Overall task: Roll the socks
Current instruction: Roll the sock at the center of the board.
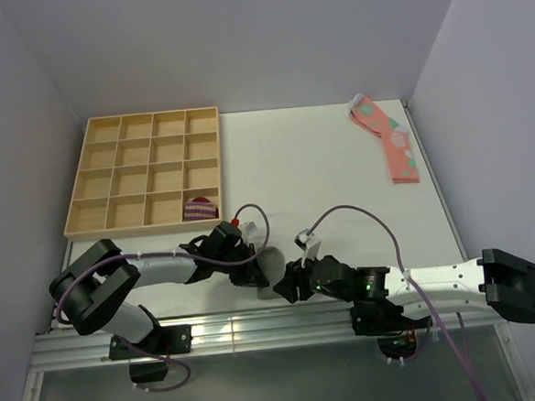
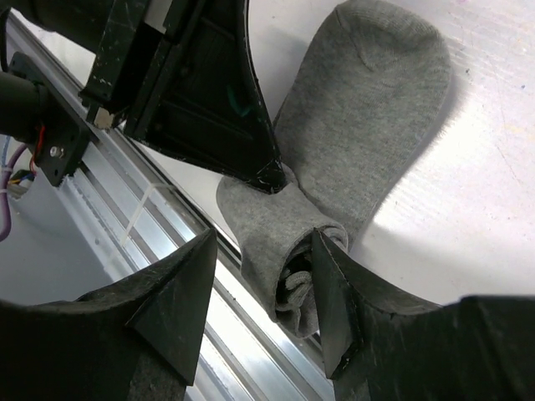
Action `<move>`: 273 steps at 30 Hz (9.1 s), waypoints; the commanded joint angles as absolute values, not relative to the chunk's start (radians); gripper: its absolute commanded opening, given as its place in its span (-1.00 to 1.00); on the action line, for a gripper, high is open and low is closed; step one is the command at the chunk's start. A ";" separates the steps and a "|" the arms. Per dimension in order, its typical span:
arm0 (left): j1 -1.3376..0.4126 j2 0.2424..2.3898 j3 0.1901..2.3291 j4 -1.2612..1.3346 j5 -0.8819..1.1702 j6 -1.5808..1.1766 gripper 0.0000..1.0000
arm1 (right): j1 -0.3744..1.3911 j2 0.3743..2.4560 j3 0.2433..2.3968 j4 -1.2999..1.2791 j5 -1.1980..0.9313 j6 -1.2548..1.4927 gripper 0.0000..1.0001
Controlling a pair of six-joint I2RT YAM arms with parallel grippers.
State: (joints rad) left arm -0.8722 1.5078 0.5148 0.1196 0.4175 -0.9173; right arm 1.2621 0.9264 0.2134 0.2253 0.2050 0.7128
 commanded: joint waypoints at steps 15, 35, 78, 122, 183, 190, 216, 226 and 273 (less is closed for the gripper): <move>-0.807 1.595 0.505 -0.049 0.278 -0.790 -0.99 | 1.394 0.969 0.193 0.204 0.382 0.799 0.08; -0.795 1.436 0.448 -0.009 0.304 -0.815 -0.99 | 1.336 1.103 0.330 -0.035 0.345 0.917 -0.53; -1.091 1.104 0.330 0.156 -0.181 -0.879 0.04 | 0.959 1.505 0.818 -0.451 -0.233 0.747 -0.70; -1.109 1.252 0.417 -0.087 -0.031 -0.940 -0.99 | 0.923 1.350 0.792 -0.344 -0.152 0.693 -0.06; -0.810 1.408 0.543 -0.232 0.287 -0.762 -0.99 | 1.196 1.184 0.299 0.472 0.107 0.569 0.20; -0.801 1.417 0.535 -0.207 0.308 -0.773 -0.99 | 1.206 1.174 0.279 0.437 0.147 0.600 0.12; -0.795 1.206 0.408 0.028 0.249 -0.856 -0.11 | 1.111 1.393 0.624 -0.178 0.109 0.798 -0.95; -0.804 1.043 0.333 0.135 0.163 -0.876 -0.01 | 1.025 1.497 0.790 -0.429 -0.034 0.770 -0.94; -1.137 1.203 0.322 0.201 -0.213 -0.827 -0.90 | 0.873 1.706 0.956 -0.523 -0.281 0.621 -0.55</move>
State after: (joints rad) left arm -1.1294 1.1736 0.3168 0.2451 -0.2420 -0.8345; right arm 0.8719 1.6932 0.9829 -0.5060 -0.3275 0.6346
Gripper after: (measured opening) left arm 0.131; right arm 0.222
